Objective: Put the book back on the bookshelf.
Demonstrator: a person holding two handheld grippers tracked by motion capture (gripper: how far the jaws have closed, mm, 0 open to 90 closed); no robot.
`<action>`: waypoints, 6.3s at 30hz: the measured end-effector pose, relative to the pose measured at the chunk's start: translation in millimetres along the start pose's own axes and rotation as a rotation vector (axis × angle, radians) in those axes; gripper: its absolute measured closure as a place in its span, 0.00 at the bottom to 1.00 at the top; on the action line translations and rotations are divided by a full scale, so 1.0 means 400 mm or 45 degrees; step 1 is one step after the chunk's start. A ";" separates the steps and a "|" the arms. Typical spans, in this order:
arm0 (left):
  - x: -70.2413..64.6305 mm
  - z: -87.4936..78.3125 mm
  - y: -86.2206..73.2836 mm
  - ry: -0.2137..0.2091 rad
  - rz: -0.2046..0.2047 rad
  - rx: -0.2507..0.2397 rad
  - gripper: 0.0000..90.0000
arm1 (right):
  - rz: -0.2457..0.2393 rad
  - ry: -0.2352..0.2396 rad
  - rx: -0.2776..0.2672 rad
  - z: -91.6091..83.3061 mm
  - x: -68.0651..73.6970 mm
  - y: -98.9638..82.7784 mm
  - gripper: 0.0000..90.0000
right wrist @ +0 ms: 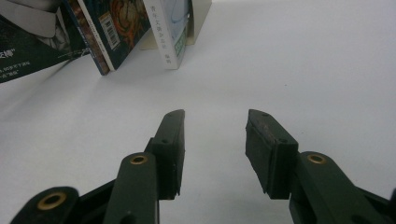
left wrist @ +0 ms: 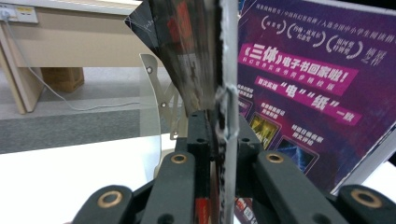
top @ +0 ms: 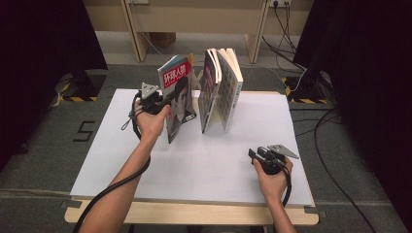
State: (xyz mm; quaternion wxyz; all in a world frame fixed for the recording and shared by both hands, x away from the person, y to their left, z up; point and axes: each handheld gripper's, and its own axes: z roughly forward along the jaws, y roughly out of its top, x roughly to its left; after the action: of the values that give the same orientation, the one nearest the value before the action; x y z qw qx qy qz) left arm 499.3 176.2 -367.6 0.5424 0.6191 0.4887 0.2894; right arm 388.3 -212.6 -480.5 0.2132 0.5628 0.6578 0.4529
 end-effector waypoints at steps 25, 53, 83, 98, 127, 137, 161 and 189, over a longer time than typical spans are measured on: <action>0.007 0.041 0.046 -0.032 -0.026 0.017 0.78 | -0.012 0.005 -0.004 0.002 -0.006 0.002 0.64; -0.009 0.036 0.045 0.002 0.026 0.040 0.96 | -0.010 0.002 0.004 0.002 -0.006 0.003 0.64; -0.025 0.062 0.070 0.078 0.101 -0.098 0.96 | -0.024 -0.011 -0.013 -0.004 0.003 0.006 0.64; -0.018 0.078 0.085 0.091 0.082 -0.118 0.96 | -0.044 -0.023 -0.021 -0.009 0.000 0.008 0.64; -0.037 0.116 0.069 0.103 0.113 -0.161 0.96 | -0.047 -0.019 -0.020 -0.010 0.000 0.007 0.64; -0.023 0.125 0.057 0.095 0.105 -0.184 0.96 | -0.049 -0.017 -0.021 -0.007 0.003 0.005 0.64; 0.014 0.076 0.009 0.097 0.117 -0.084 0.91 | -0.055 -0.013 -0.003 -0.005 0.004 0.003 0.64; 0.027 0.090 0.055 0.022 0.013 -0.004 0.84 | -0.047 -0.010 0.005 -0.001 0.002 0.000 0.64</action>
State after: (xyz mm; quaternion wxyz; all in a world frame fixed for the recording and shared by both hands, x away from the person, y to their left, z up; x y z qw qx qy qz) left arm 541.3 173.6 -357.3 0.5377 0.6182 0.4897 0.2981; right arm 387.8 -211.8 -480.2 0.2228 0.5528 0.6681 0.4454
